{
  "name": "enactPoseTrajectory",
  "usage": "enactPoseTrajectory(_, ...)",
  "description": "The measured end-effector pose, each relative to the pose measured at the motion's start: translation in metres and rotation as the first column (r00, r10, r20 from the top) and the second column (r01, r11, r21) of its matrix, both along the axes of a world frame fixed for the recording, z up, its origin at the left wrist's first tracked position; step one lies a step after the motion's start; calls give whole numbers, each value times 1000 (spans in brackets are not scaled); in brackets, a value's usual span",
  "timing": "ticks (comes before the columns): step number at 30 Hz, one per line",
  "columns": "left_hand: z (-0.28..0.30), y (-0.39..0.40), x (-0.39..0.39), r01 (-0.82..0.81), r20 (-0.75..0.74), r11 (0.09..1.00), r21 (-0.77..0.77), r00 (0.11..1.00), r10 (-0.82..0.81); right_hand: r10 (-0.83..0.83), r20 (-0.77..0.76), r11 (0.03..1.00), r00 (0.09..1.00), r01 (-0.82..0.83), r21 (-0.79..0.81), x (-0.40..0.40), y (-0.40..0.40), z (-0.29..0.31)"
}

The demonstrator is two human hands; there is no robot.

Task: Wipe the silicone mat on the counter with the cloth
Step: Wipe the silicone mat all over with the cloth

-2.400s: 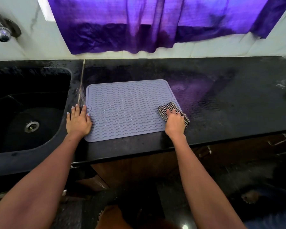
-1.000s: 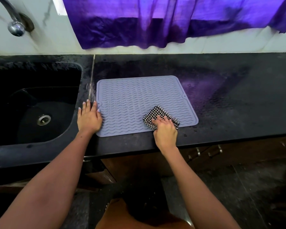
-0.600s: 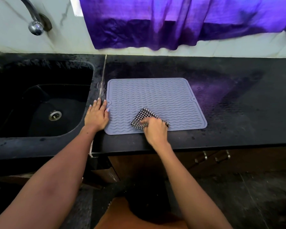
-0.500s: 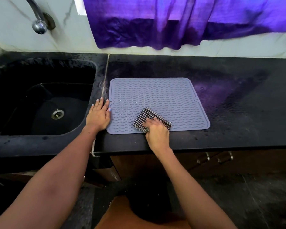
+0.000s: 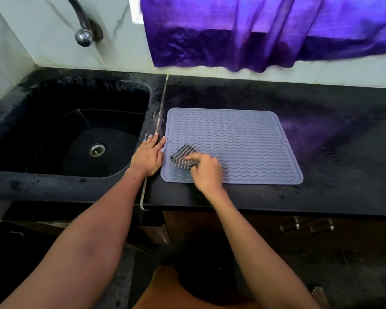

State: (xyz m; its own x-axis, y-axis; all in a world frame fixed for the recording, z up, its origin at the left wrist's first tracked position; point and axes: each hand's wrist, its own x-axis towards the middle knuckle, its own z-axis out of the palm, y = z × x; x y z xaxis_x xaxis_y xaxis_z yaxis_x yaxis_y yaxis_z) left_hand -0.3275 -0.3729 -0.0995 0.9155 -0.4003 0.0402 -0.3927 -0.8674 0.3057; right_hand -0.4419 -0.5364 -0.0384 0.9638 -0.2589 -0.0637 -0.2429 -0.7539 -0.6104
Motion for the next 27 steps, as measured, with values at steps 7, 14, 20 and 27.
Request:
enactPoseTrajectory(7, 2, 5, 0, 44, -3, 998, 35, 999, -44, 220, -29, 873, 975, -210, -440, 1, 21, -9)
enactPoseTrajectory(14, 3, 7, -2, 60, -5, 995, 76, 998, -60, 74, -233, 972, 970, -123, -202, 47, 20, 29)
enactPoseTrajectory(20, -1, 7, 2, 59, 18, 993, 106, 998, -62, 246, -145, 888, 958, -283, -363, 11, 56, 16)
enactPoseTrajectory(27, -1, 6, 1, 51, 23, 995, 89, 998, -53, 266, -161, 847, 950, -310, -432, 15, 57, 14)
